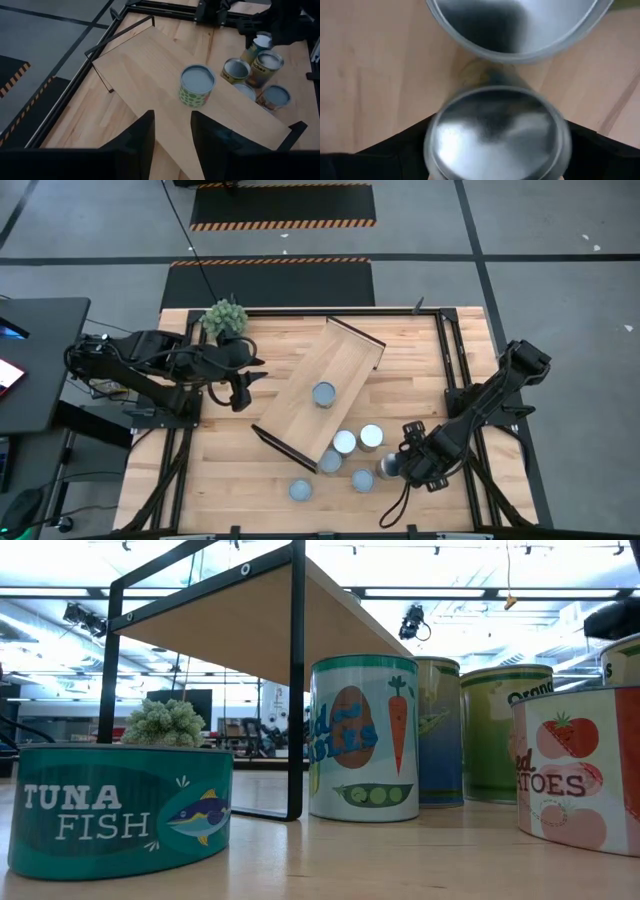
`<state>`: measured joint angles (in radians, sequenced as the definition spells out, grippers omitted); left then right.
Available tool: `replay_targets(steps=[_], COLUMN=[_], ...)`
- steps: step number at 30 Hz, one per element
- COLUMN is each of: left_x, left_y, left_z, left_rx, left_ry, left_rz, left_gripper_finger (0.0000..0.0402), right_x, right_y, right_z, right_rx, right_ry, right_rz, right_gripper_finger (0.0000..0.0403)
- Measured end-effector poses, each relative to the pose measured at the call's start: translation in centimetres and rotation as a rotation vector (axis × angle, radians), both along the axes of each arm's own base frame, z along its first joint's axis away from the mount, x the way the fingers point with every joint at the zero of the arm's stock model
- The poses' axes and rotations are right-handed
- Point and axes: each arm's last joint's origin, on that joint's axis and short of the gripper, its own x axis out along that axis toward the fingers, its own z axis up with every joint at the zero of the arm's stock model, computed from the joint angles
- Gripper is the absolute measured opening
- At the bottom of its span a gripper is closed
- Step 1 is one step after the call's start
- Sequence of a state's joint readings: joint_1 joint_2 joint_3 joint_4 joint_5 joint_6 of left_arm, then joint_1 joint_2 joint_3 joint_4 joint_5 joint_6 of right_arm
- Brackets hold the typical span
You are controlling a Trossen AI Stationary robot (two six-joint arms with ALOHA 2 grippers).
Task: Pick and place cans onto a shelf
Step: Put the canned carrot on the shelf
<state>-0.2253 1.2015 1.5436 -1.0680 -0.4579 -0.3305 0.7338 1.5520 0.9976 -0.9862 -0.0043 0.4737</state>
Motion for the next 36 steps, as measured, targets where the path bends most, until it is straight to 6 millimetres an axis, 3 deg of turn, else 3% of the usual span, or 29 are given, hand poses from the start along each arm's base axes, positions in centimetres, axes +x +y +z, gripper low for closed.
replay_targets(steps=[5, 10, 15, 20, 24, 36], left_x=[0.0, 0.0, 0.0, 0.1, 0.3, 0.9], left_y=[0.0, 0.0, 0.0, 0.0, 0.4, 2.5], left_z=[0.0, 0.0, 0.0, 0.0, 0.0, 0.3], left_rx=[0.0, 0.0, 0.0, -0.046, -0.116, -0.212], left_ry=[-0.001, -0.001, -0.001, 0.001, -0.001, -0.037], left_rz=[0.0, -0.001, 0.0, -0.037, -0.083, -0.084], left_gripper_finger=[0.0133, 0.0133, 0.0133, 0.0133, 0.0133, 0.0133], right_x=[-0.2, 0.4, 0.4, -0.7, -0.9, 3.9], right_y=[-0.5, -1.2, -2.5, -5.3, -7.4, -13.1], right_z=[-0.8, -0.7, -0.2, 2.3, 5.5, 13.5], right_rx=[-0.017, -0.016, -0.042, -0.088, -0.083, -0.127], right_ry=[0.018, 0.01, 0.039, 0.051, 0.002, -0.115], right_rz=[0.02, 0.046, 0.079, 0.117, 0.139, 0.21], right_gripper_finger=[0.0344, 0.0298, 0.0298, 0.0298, 0.0298, 0.0298])
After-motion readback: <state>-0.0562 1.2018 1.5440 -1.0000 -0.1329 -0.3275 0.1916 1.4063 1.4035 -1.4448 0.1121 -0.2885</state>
